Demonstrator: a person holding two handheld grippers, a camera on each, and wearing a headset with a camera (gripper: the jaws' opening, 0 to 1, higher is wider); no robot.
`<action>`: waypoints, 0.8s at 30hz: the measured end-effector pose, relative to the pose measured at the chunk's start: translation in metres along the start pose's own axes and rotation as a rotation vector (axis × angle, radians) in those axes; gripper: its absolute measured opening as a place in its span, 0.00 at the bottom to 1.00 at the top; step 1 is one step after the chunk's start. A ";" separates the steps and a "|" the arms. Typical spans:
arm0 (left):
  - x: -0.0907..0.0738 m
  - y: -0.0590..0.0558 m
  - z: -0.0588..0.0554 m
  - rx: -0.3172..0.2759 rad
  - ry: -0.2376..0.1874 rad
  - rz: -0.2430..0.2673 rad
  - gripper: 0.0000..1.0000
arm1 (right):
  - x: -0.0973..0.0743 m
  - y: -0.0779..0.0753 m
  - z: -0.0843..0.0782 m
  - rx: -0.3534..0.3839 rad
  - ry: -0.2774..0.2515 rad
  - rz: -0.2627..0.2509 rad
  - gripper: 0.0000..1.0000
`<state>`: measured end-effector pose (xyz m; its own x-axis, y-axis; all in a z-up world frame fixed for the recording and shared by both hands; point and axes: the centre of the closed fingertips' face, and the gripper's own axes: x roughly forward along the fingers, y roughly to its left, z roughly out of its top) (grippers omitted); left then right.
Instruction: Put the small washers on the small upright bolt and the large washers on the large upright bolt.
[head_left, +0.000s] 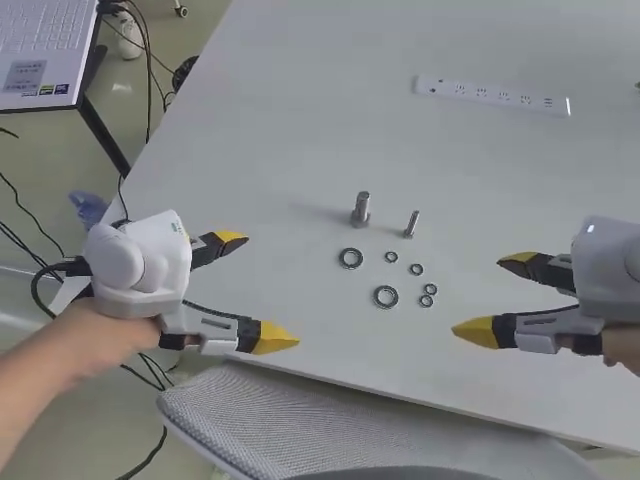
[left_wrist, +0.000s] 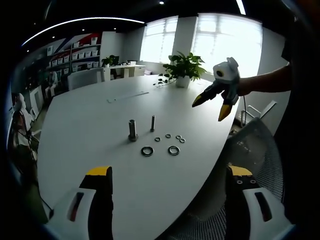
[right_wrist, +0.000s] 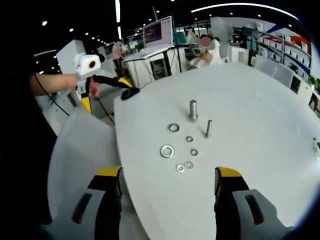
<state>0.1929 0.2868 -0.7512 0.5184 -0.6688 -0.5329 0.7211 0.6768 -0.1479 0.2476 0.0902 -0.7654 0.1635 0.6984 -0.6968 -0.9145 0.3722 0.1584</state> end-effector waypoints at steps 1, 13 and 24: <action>0.000 0.000 0.000 0.002 0.002 -0.002 0.95 | 0.001 0.000 0.000 -0.002 0.003 0.000 0.76; 0.000 0.006 0.002 0.000 -0.007 -0.006 0.99 | 0.028 0.001 0.018 -0.038 0.058 0.023 0.69; -0.001 0.015 0.006 -0.001 -0.013 0.005 0.98 | 0.052 0.008 0.020 -0.065 0.103 0.052 0.66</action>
<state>0.2060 0.2961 -0.7484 0.5277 -0.6696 -0.5227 0.7183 0.6802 -0.1462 0.2564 0.1416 -0.7863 0.0791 0.6478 -0.7577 -0.9433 0.2945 0.1532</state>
